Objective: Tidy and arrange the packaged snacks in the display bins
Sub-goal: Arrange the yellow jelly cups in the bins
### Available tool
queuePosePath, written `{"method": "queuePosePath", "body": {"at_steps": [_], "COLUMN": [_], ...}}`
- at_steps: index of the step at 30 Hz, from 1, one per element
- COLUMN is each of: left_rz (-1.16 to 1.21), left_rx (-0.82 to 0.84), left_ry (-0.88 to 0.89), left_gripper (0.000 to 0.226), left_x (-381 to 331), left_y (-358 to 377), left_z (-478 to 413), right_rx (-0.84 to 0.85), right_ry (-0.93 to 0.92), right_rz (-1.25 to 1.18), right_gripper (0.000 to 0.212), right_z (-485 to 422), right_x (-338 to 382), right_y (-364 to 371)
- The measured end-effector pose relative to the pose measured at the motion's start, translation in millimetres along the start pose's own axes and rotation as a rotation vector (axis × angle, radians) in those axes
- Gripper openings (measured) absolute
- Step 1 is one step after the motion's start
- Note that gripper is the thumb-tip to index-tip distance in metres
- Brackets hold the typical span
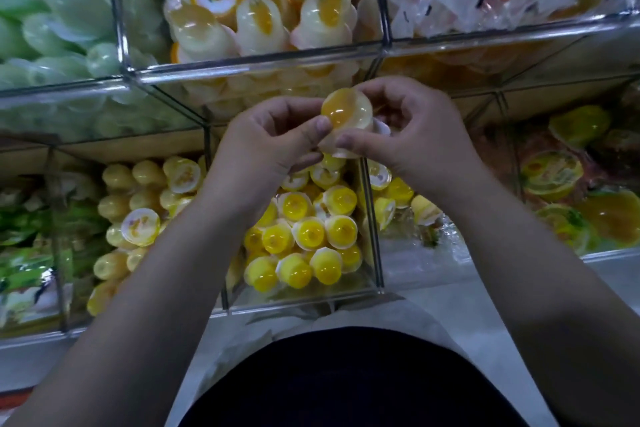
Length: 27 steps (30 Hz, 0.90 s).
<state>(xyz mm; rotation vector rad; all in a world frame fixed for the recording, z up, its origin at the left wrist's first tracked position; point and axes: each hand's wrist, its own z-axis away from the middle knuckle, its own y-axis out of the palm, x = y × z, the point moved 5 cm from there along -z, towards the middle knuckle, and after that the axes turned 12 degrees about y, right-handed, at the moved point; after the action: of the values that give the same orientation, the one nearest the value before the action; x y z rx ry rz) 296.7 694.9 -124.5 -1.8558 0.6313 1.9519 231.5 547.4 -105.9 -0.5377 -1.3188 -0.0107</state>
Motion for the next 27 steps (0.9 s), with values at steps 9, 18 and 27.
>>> {"method": "queuePosePath", "body": {"at_steps": [9,18,27], "left_rz": [-0.216,-0.255,-0.549], "left_rx": [-0.039,-0.083,-0.162], "left_ry": [0.251,0.333,0.538], "left_gripper": [0.015,0.018,0.025], "left_x": [-39.8,-61.3,-91.9], "left_y": [-41.8,-61.2,-69.6], "left_z": [-20.3,-44.4,-83.5], "right_rx": [-0.083,-0.121,-0.193], "right_ry": [-0.143,-0.130,-0.167], "right_rz": [-0.030,-0.032,0.149], "right_gripper": [0.042,0.032,0.041], "right_z": [-19.4,-45.5,-90.5], "right_x": [40.9,67.9,96.5], "right_y": [24.7,35.1,31.5]}}
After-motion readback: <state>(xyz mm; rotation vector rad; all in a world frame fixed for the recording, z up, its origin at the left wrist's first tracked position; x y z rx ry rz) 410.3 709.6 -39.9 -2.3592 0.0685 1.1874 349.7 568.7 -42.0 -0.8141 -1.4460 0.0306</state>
